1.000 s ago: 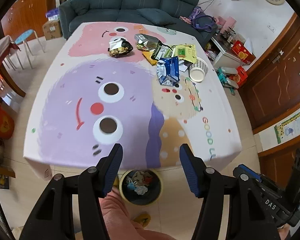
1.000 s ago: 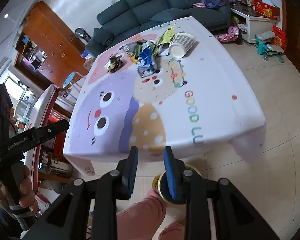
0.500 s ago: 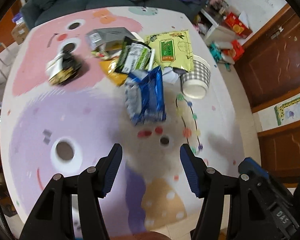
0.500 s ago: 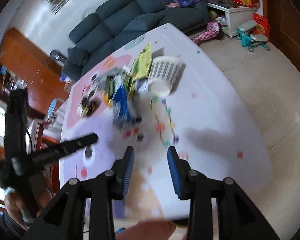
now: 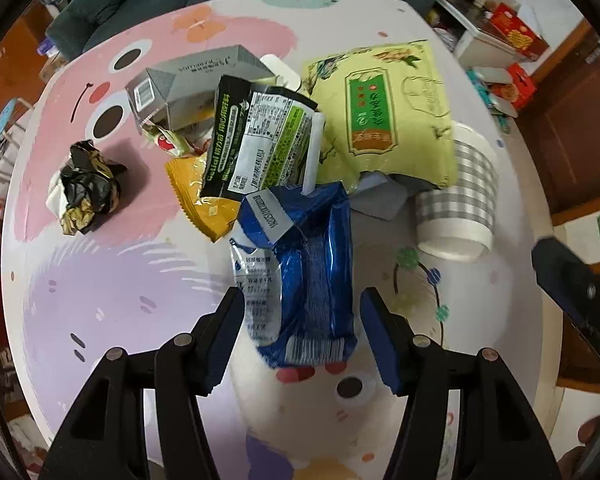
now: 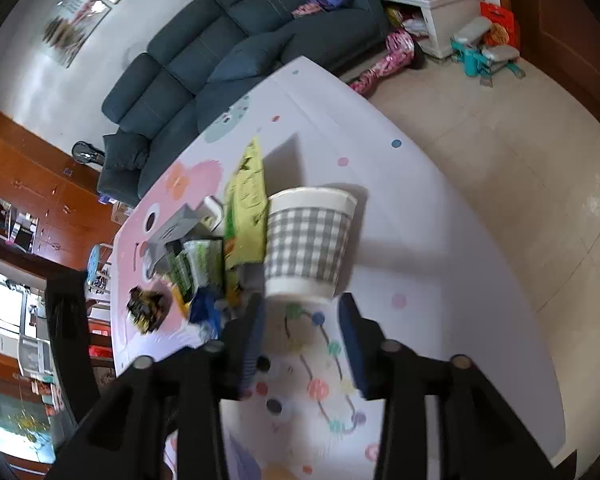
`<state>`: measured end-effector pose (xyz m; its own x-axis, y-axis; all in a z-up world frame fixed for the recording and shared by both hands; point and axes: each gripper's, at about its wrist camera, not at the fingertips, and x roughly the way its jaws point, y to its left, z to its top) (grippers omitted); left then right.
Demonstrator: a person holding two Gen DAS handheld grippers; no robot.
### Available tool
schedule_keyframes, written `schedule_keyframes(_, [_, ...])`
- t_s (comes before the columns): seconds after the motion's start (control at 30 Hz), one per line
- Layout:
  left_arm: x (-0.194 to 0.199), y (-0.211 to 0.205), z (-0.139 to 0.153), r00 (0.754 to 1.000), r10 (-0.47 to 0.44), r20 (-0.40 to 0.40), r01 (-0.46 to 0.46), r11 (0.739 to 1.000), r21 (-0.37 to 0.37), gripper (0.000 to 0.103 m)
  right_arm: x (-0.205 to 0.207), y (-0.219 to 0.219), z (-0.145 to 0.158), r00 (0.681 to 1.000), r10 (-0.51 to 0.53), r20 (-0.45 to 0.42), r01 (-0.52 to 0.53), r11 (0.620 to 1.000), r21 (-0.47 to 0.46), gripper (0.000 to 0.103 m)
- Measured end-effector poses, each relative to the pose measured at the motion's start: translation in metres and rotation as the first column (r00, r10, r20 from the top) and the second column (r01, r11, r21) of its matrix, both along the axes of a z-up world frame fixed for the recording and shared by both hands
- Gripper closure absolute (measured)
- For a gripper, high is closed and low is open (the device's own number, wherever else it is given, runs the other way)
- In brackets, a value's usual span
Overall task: Collect trash
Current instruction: 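Grasp the blue milk carton with the left tool while the right tool grasps the checked paper cup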
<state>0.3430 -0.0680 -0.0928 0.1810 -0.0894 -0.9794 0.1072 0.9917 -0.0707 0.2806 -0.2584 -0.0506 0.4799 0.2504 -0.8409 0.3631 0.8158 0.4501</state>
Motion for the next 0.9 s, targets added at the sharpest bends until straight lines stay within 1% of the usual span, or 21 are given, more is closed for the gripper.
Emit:
schedule_keyframes(0.03, [0.002,-0.001,-0.003,1.0,0.014,-0.005,-0.014,1.0,0.005,0.045,0.004,-0.003,-0.005,1.0,-0.009,-0.008,0.009,1.0,0.006,0.051])
schedule_keyframes(0.17, [0.015,-0.005,-0.017,0.999,0.053,-0.009,-0.053,0.998,0.021,0.045,0.021,-0.014,-0.026,0.998,-0.044,-0.041,0.046,0.998,0.048,0.051])
schedule_keyframes(0.23, [0.021,-0.006,-0.022,0.998,0.06,-0.015,-0.06,0.998,0.012,0.045,0.029,-0.019,-0.034,0.997,-0.06,-0.055,0.064,0.996,0.067,0.051])
schedule_keyframes(0.3, [0.024,-0.003,-0.026,0.997,0.073,-0.024,-0.073,0.997,-0.011,0.046,0.035,-0.023,-0.041,0.996,-0.071,-0.051,0.077,0.99,0.116,0.05])
schedule_keyframes(0.33, [0.024,-0.001,-0.028,0.997,0.079,-0.025,-0.079,0.997,-0.021,0.051,0.037,-0.025,-0.043,0.996,-0.078,-0.051,0.084,0.987,0.133,0.049])
schedule_keyframes(0.37, [0.025,0.002,-0.029,0.996,0.083,-0.02,-0.084,0.996,-0.027,0.054,0.041,-0.025,-0.046,0.995,-0.084,-0.05,0.091,0.985,0.148,0.049])
schedule_keyframes(0.4, [0.026,0.004,-0.03,0.996,0.084,-0.014,-0.084,0.996,-0.036,0.06,0.043,-0.025,-0.047,0.995,-0.084,-0.05,0.091,0.983,0.156,0.049])
schedule_keyframes(0.47, [0.026,0.008,-0.03,0.997,0.078,-0.012,-0.079,0.995,-0.06,0.065,0.049,-0.023,-0.051,0.995,-0.082,-0.048,0.089,0.98,0.176,0.048])
schedule_keyframes(0.5, [0.026,0.012,-0.03,0.997,0.078,-0.014,-0.079,0.994,-0.078,0.07,0.052,-0.021,-0.053,0.996,-0.078,-0.048,0.085,0.979,0.185,0.048])
schedule_keyframes(0.53, [0.026,0.017,-0.031,0.997,0.079,-0.016,-0.08,0.993,-0.088,0.079,0.055,-0.02,-0.055,0.996,-0.073,-0.047,0.081,0.978,0.191,0.048])
schedule_keyframes(0.63, [0.026,0.035,-0.034,0.994,0.1,-0.05,-0.107,0.981,-0.159,0.079,0.058,-0.015,-0.058,0.998,-0.058,-0.035,0.064,0.976,0.206,0.049])
schedule_keyframes(0.67, [0.026,0.038,-0.035,0.993,0.105,-0.058,-0.114,0.979,-0.169,0.079,0.057,-0.012,-0.058,0.999,-0.046,-0.027,0.051,0.976,0.211,0.049])
schedule_keyframes(0.7, [0.025,0.042,-0.036,0.992,0.107,-0.064,-0.117,0.978,-0.174,0.079,0.055,-0.009,-0.056,0.999,-0.036,-0.024,0.041,0.979,0.199,0.052])
schedule_keyframes(0.77, [0.023,0.05,-0.038,0.992,0.104,-0.075,-0.116,0.976,-0.185,0.079,0.052,-0.004,-0.052,1.0,-0.011,-0.015,0.014,0.987,0.163,0.054])
schedule_keyframes(0.83, [0.019,0.057,-0.038,0.992,0.096,-0.08,-0.11,0.975,-0.195,0.079,0.042,0.003,-0.048,1.0,0.018,-0.006,-0.017,0.99,0.14,0.058])
schedule_keyframes(0.9, [0.012,0.062,-0.038,0.994,0.079,-0.08,-0.094,0.974,-0.205,0.079,0.031,0.004,-0.045,1.0,0.026,0.001,-0.026,0.991,0.134,0.059])
